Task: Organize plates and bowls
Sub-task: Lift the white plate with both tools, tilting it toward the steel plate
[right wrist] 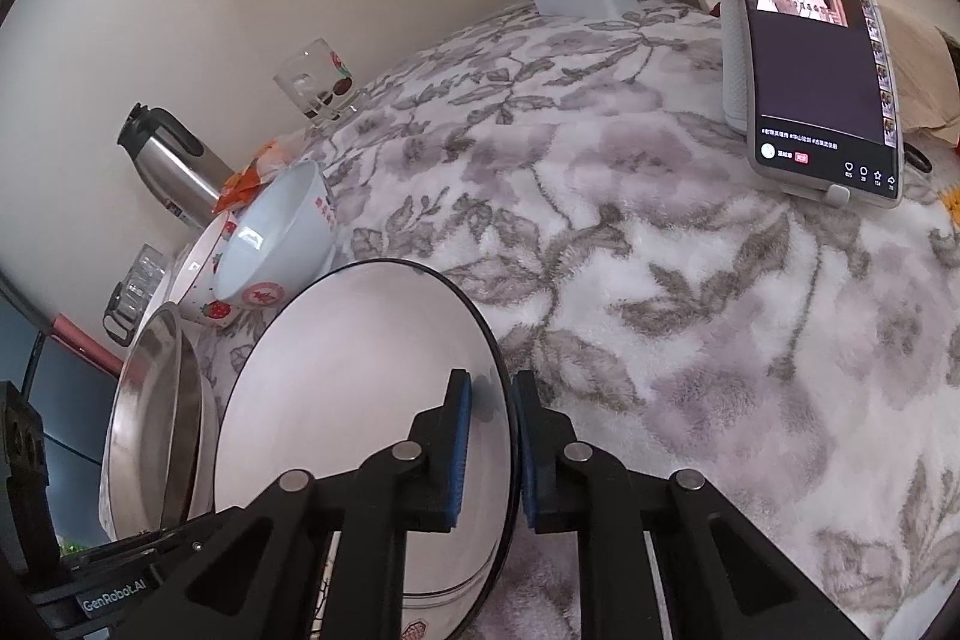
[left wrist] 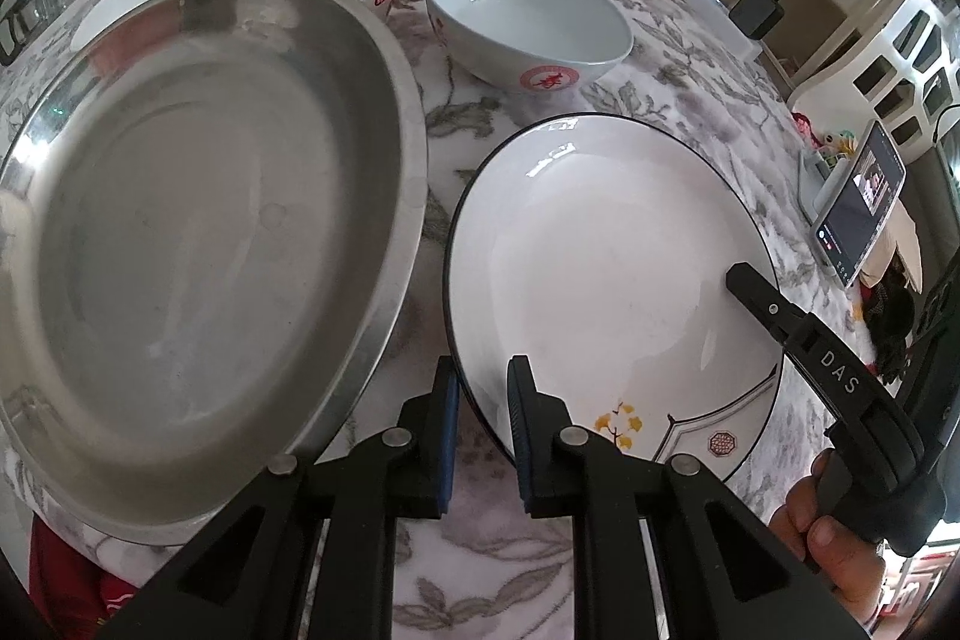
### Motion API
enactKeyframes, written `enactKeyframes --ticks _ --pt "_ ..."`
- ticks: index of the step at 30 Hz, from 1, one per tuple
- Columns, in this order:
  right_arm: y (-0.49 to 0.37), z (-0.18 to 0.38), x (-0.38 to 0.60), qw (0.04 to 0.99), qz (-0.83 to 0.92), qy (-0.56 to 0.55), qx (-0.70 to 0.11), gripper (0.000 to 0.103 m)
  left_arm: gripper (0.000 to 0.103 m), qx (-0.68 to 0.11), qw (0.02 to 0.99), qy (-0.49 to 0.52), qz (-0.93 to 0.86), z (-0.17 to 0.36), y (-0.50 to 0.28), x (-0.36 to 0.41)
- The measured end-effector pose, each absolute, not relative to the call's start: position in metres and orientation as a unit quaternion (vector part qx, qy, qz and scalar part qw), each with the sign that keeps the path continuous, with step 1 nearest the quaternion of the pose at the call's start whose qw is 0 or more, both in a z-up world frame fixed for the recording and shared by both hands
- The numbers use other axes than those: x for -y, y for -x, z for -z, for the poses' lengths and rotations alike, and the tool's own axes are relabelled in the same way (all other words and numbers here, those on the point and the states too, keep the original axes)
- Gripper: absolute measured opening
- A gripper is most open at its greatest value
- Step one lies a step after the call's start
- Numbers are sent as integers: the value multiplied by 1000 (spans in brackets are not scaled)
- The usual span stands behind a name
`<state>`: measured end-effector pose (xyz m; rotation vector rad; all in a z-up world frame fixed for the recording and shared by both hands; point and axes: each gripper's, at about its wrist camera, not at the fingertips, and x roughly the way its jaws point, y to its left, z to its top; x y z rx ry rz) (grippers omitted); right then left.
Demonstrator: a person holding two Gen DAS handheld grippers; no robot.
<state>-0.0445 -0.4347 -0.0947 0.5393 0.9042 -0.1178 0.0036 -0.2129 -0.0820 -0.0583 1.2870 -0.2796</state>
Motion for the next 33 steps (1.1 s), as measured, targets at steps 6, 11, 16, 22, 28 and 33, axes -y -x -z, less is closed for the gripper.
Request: enactKeyframes --ticks 6,11,16,22,28,33 --pt "51 93 435 863 54 -256 -433 15 17 -598 790 16 134 80 -2 215" --pt "62 92 442 861 61 -263 -431 15 17 -599 787 5 150 80 3 222" --pt "70 92 450 860 66 -270 -428 15 17 -600 783 -4 163 79 6 228" --pt "71 94 451 858 64 -278 -427 14 17 -608 776 13 166 84 1 225" --pt "71 93 451 857 66 -276 -431 14 17 -608 776 25 165 86 -5 222" --pt "72 91 449 856 70 -270 -435 15 17 -606 776 42 169 86 -9 219"
